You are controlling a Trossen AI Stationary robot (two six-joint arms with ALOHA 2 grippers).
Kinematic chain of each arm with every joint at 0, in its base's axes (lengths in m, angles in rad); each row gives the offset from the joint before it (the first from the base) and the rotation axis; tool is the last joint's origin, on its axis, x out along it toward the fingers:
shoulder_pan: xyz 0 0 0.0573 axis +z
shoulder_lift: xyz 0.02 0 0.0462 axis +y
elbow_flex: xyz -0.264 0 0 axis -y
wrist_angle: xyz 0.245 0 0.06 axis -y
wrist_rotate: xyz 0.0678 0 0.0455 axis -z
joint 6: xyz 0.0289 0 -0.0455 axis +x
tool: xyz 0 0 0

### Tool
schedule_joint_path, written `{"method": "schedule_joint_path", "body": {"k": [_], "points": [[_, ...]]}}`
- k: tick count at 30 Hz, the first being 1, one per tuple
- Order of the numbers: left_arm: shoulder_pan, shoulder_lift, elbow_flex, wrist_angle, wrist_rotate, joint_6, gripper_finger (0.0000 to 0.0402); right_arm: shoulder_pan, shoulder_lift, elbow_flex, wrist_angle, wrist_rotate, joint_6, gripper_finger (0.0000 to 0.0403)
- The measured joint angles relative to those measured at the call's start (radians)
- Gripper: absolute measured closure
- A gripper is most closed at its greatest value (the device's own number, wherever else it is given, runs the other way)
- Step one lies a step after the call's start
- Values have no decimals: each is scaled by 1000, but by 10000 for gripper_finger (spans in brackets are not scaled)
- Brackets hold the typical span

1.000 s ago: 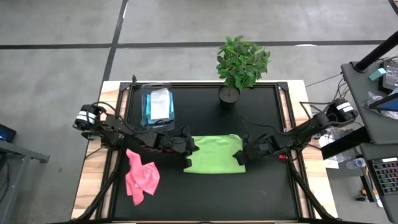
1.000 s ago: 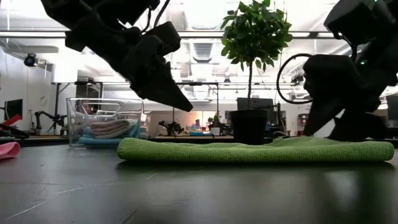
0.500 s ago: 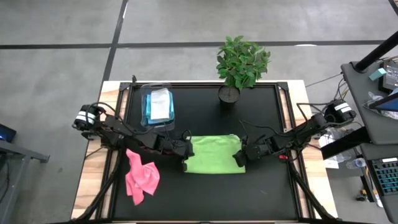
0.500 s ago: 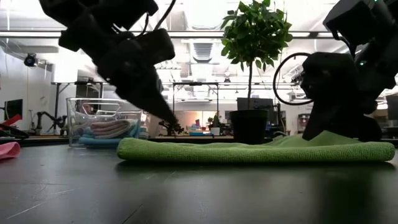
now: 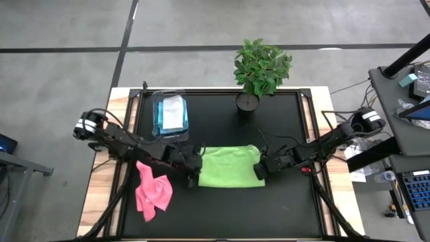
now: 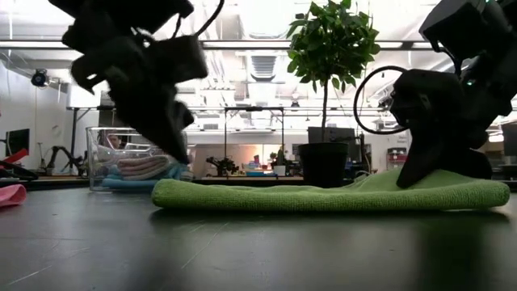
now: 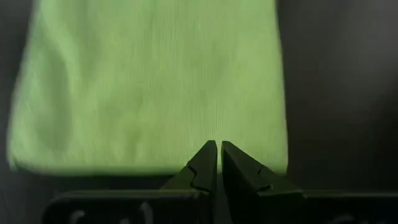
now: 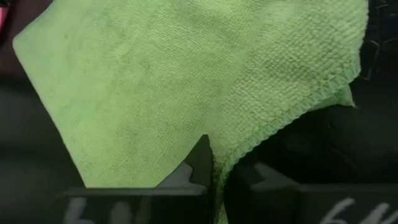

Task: Fold microfiber towels
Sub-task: Fold the green microfiber towel

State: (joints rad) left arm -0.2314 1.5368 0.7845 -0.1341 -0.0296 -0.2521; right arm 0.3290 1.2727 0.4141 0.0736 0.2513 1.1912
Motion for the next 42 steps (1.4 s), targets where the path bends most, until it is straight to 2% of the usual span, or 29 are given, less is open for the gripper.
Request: {"method": "schedule_joint_path", "body": {"k": [2, 6, 12, 15, 18, 23, 29, 42], "points": [[-2, 4, -6, -41, 8, -24, 393, 0, -15, 1, -19, -11, 0, 393], [-2, 38, -10, -6, 9, -60, 393, 0, -80, 3, -127, -16, 3, 394], [-3, 118, -10, 149, 8, -52, 393, 0, -202, 88, -470, -15, 23, 394], [1, 153, -8, 256, 2, -20, 393, -2, -225, 165, -653, 8, 35, 394], [5, 192, 1, 347, -7, 25, 393, -10, -217, 235, -741, 20, 30, 394], [22, 267, 15, 473, -7, 45, 393, -37, -149, 324, -746, 20, -2, 394], [27, 327, 30, 529, -5, 56, 393, -82, -32, 425, -741, 11, -59, 394], [27, 333, 27, 532, -2, 84, 393, -103, 297, 710, -740, 7, -193, 394]]}}
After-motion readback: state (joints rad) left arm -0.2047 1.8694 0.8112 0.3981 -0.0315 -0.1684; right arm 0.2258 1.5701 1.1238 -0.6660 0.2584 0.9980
